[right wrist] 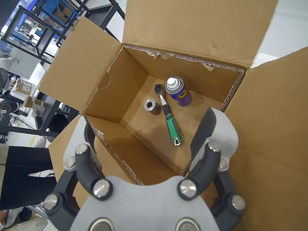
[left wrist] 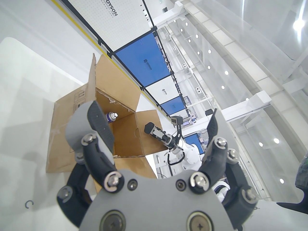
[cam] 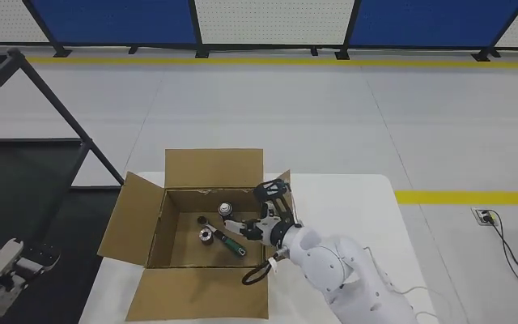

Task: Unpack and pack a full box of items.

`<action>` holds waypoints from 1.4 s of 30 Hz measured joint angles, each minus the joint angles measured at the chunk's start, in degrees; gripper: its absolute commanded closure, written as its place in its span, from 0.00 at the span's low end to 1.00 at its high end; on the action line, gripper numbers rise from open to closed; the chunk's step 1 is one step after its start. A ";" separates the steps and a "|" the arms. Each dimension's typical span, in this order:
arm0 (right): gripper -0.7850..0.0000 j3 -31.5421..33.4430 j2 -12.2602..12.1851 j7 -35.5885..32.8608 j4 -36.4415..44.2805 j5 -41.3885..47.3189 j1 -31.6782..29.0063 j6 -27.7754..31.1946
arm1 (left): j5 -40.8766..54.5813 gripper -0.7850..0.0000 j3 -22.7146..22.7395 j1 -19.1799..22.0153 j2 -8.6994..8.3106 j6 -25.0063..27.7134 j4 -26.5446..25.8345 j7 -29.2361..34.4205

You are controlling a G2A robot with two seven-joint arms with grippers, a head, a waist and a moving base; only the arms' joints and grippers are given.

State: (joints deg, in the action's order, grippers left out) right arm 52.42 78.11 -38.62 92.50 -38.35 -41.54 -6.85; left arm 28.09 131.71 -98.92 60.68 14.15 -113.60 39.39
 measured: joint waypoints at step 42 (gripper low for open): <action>0.00 -23.99 19.84 3.42 -46.05 4.47 27.10 -4.95 | -1.12 0.00 -2.41 0.85 0.22 -0.82 0.33 -0.53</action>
State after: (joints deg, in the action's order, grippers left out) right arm 28.43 97.95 -35.21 46.46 -33.89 -14.44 -11.80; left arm 26.97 129.31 -98.07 60.90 13.33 -113.26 38.86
